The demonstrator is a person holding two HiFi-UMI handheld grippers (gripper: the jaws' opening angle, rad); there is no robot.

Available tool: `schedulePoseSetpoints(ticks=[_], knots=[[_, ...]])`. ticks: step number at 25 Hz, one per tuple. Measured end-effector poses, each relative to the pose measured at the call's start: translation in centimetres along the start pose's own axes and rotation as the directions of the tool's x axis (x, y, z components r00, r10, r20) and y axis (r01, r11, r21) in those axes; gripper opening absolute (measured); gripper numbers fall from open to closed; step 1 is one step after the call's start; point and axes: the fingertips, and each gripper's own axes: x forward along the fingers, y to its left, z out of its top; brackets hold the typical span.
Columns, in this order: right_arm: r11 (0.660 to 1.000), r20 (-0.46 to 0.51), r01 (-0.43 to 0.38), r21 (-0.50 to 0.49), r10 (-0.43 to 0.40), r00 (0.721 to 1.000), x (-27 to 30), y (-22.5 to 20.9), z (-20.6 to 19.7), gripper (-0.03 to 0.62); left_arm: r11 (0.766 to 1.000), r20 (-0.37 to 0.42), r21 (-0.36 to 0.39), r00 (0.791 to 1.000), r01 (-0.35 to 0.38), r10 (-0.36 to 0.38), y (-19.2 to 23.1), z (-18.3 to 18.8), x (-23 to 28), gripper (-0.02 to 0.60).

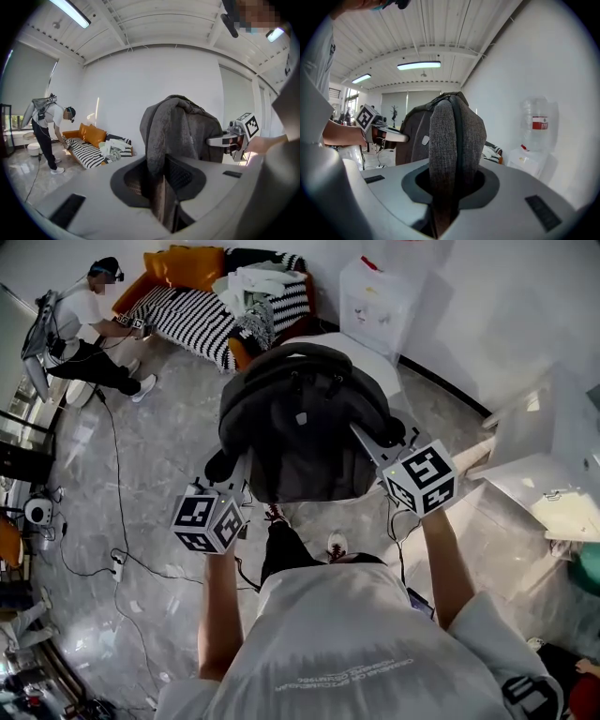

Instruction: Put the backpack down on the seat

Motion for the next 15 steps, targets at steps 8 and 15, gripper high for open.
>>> schedulePoseSetpoints(ticks=[8, 15], knots=[[0.998, -0.039, 0.064, 0.021, -0.063, 0.997, 4.3, -2.4, 1.6, 0.081, 0.997, -0.016, -0.031, 0.997, 0.076, -0.076, 4.2, 1.5, 4.7, 0.078], [0.991, -0.052, 0.128, 0.038, -0.126, 0.991, 6.0, -3.1, 0.6, 0.081, 0.988, -0.028, -0.036, 0.988, 0.151, -0.152, 6.0, 0.7, 7.5, 0.078]])
